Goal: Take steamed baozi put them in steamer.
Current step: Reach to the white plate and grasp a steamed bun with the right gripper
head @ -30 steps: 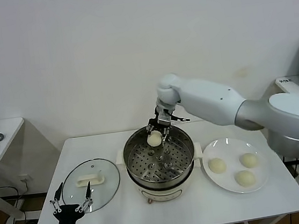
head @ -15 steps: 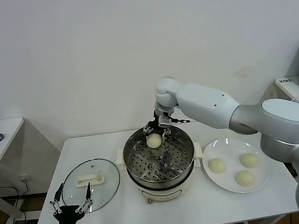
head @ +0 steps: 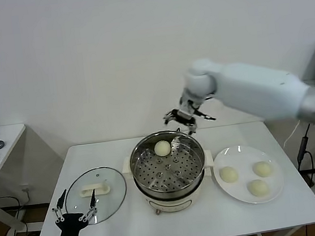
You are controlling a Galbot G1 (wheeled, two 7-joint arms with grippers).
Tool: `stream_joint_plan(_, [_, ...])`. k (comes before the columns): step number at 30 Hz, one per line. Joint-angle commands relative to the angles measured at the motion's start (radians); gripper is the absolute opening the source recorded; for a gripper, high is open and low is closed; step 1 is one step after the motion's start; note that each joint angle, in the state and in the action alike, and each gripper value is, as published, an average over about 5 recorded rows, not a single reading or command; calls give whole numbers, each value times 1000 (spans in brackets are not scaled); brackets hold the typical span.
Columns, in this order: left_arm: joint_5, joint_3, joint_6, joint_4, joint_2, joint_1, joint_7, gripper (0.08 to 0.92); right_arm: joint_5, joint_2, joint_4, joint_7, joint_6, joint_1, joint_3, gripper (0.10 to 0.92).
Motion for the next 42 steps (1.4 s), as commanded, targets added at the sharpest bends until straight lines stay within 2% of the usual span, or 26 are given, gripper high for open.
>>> stream_joint_plan(1, [2,1,1,-1,5,-3,2,823,130,-367,269,-42,-521,61,-62,823])
stream_joint_plan(8, [2,-2,1,1,7,-8,4,823,16,-451,160,-27,-496,-255,114,823])
stream_joint_plan(17, [3,-25,2,0,-2,2,5,823,-95,-372,26,-28,-404,-501,293,823])
stream_joint_plan(42, [17,-48,-5,2,-6,21,4,823,-191,-160,-172,40,-310,-689,415,823])
